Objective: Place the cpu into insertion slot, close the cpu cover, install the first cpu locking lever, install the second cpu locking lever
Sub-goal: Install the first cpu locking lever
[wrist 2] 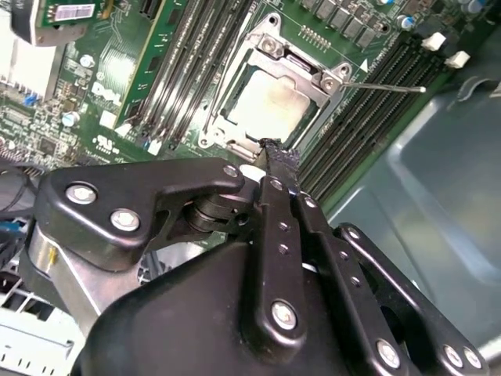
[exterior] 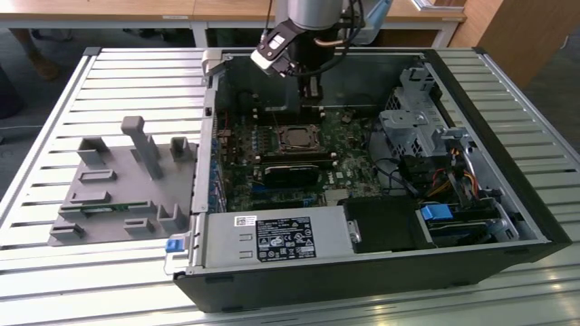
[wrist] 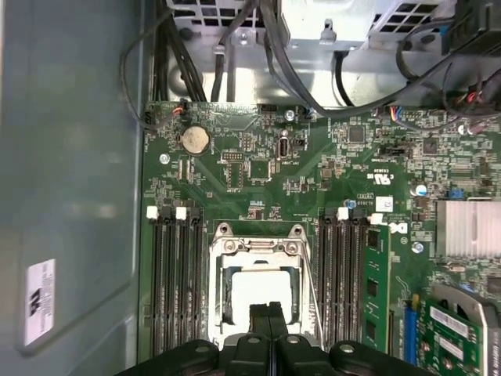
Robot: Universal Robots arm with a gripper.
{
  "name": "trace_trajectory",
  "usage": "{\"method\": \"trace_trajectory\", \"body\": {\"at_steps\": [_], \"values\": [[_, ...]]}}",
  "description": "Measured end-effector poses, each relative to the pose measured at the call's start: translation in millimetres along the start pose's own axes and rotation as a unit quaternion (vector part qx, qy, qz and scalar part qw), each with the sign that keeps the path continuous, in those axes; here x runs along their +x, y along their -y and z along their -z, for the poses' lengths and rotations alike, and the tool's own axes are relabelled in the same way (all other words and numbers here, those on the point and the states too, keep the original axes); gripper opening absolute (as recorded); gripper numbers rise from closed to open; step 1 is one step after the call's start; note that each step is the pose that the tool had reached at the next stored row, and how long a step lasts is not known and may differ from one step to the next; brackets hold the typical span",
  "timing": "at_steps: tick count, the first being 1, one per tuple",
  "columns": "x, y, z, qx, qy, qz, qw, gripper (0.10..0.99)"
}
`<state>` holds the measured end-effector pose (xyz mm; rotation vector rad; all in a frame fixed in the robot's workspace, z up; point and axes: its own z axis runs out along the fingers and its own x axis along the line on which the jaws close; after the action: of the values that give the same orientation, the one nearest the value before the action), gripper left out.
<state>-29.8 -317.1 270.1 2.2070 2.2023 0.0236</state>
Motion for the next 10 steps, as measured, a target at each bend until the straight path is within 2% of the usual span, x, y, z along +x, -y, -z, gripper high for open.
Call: {"method": "trace_trajectory", "body": {"at_steps": [2, 5, 10], "values": [[0.0, -0.1, 3.3, 0.0000, 0.0000, 0.001, 1.0000, 0.106], [0.0, -0.1, 4.2, -0.0001, -0.0003, 0.006, 1.0000, 0.106], [0.0, -0.1, 4.3, -0.0003, -0.0013, 0.045, 0.9990, 0.106]]}}
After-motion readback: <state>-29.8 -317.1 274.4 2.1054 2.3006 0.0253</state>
